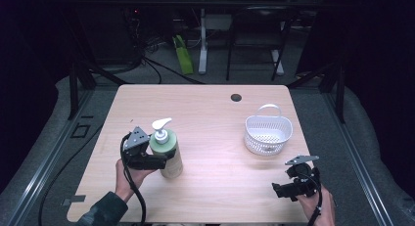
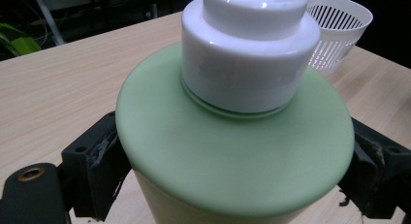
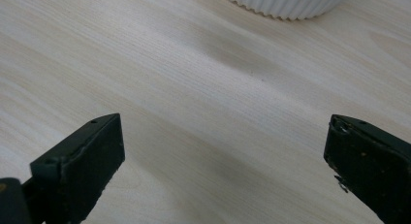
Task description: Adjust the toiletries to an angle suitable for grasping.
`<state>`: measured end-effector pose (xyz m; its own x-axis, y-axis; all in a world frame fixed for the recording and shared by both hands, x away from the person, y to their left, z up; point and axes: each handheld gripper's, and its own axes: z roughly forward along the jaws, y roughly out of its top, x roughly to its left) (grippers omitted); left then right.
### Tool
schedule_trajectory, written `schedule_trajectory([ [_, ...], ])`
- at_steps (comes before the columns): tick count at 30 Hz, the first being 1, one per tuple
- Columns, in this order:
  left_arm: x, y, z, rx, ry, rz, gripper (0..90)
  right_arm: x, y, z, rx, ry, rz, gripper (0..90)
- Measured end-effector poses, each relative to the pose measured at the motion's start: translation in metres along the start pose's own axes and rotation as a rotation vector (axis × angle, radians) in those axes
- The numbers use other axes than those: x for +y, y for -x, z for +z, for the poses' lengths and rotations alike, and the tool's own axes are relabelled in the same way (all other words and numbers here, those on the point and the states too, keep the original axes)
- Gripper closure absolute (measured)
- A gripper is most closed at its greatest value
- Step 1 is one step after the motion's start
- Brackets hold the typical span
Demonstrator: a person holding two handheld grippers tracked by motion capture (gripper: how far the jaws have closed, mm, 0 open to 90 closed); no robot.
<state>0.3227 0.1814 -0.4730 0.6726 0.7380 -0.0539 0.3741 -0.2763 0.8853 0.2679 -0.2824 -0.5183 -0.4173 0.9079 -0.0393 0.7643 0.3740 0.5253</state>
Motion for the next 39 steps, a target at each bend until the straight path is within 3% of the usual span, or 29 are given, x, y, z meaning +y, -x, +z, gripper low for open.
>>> schedule_trajectory([
  [24,0.018,0.024,0.041,-0.077,0.013,0.041,11.1,0.000,0.000,0.000,0.007,0.001,-0.005,0.5],
  [39,0.026,0.042,0.061,-0.104,0.021,0.061,11.3,0.000,-0.002,-0.001,0.007,0.012,-0.016,0.7],
])
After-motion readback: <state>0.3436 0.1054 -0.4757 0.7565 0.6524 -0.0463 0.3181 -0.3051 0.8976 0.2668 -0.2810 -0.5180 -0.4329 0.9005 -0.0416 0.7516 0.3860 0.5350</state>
